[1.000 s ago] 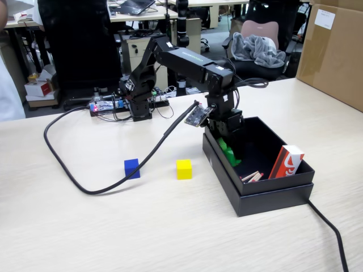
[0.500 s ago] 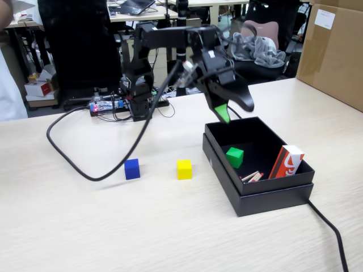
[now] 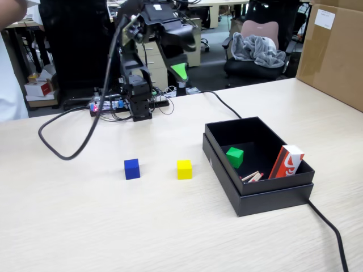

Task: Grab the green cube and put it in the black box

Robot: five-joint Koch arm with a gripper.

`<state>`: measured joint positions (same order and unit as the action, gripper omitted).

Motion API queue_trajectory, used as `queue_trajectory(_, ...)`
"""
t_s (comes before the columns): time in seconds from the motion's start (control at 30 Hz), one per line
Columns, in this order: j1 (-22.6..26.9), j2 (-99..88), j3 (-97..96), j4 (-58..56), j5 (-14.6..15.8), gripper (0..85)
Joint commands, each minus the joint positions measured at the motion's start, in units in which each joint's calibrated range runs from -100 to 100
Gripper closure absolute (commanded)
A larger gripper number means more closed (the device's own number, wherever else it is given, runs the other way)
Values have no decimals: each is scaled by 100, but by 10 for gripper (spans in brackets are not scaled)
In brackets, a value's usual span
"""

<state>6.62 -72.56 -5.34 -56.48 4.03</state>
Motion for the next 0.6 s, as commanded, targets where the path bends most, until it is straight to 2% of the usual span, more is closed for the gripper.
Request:
queue_trajectory(0.0,-156,-1103,-500,184,-269,371)
queue_trajectory(0.17,-298,-2067,-2177,184,-532,366)
queue_trajectory(0.33,-391,-2561,-3954,184,-503,367)
queue_trajectory(0.57,-322,-2561,-5268,538,-322,362)
